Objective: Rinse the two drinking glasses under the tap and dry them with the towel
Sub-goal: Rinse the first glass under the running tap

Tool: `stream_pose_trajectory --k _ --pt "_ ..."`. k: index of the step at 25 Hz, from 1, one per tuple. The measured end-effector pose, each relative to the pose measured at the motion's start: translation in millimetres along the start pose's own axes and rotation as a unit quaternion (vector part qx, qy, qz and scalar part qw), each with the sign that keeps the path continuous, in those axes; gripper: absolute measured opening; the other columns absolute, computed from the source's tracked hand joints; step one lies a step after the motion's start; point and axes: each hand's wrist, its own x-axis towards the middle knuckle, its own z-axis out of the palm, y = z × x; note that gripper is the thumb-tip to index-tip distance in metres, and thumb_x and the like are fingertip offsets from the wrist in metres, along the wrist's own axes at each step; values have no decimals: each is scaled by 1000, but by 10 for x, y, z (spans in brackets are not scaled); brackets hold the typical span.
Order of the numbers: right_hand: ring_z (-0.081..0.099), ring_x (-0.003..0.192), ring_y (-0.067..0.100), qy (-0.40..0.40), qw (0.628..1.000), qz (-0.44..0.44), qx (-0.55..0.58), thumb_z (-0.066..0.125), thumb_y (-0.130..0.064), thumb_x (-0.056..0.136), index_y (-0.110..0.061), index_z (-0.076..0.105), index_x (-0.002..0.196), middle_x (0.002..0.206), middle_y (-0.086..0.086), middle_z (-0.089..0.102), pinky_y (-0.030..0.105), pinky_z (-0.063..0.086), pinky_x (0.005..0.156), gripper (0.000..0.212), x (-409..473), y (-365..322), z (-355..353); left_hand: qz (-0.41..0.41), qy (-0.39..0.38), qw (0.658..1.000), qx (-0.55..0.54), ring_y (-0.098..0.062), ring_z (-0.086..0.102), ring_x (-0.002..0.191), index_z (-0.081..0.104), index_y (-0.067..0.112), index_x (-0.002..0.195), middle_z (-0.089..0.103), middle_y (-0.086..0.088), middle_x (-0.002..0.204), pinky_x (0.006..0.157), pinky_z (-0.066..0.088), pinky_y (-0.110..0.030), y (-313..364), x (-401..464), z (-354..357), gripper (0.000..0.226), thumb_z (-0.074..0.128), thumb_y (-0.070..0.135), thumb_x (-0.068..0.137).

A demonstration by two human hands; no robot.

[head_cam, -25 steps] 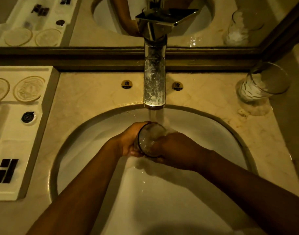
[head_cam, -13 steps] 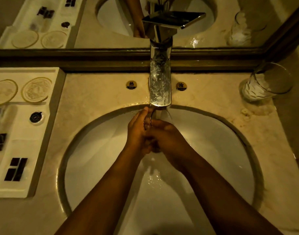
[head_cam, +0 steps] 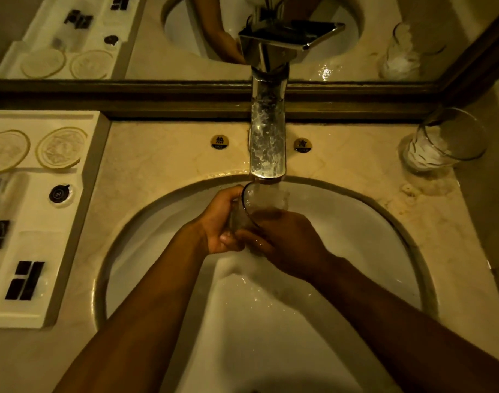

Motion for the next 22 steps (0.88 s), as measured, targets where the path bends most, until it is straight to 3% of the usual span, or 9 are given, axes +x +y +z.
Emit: stream_pose_trajectory --k 2,3,7,9,12,14,17,20,22 --pt "69 68 16 86 970 167 155 47 -53 96 -20 73 85 73 -1 73 33 57 66 43 0 -161 107 50 9 998 -24 -10 49 38 65 16 72 57 2 57 37 32 -13 -13 -69 120 36 51 44 91" --pt "69 63 14 135 926 255 244 48 -56 95 -21 72 79 67 -2 71 36 59 63 46 4 -241 160 85 49 995 -16 -12 55 45 65 20 67 59 2 59 42 38 -18 -51 -92 198 39 49 42 95" --pt "71 61 14 260 778 435 372 51 -62 88 -27 71 67 63 -3 71 34 58 60 45 162 -405 272 200 285 936 50 -29 70 78 68 23 85 71 -6 85 51 58 -37 -229 -69 449 25 51 32 101" --pt "70 60 12 284 715 493 406 51 -57 91 -15 74 76 68 2 72 27 54 55 50 253 -352 283 324 338 870 154 -27 70 83 65 28 91 70 -3 89 61 61 -44 -409 8 434 23 48 39 101" --pt "73 81 22 276 547 550 568 58 -44 95 -8 73 89 86 10 75 34 59 71 40 288 -232 256 463 362 701 405 -17 63 98 67 23 108 66 0 107 70 53 -34 -564 87 369 33 50 48 93" --pt "72 89 26 238 515 554 609 58 -48 93 -13 72 96 94 10 76 39 59 75 38 241 -179 225 502 343 638 472 -17 61 96 68 19 109 66 -1 108 68 51 -30 -511 142 369 34 56 46 91" --pt "72 86 22 224 561 553 574 56 -51 93 -17 73 96 89 6 77 36 59 69 38 223 -185 145 413 319 722 454 -10 62 79 67 24 93 66 5 90 68 49 -27 -296 127 404 14 61 37 94" --pt "68 65 10 249 711 476 453 56 -33 98 -15 74 83 71 -4 72 29 54 60 29 172 -223 87 221 193 918 267 -26 71 85 72 15 96 75 -7 91 84 58 -45 -11 40 442 18 62 30 94" --pt "65 65 7 213 818 381 373 57 -32 96 -15 72 82 68 -8 68 27 53 63 26 101 -223 82 101 97 983 121 -25 73 84 73 17 97 77 -6 90 79 58 -43 95 -53 386 26 55 35 97"
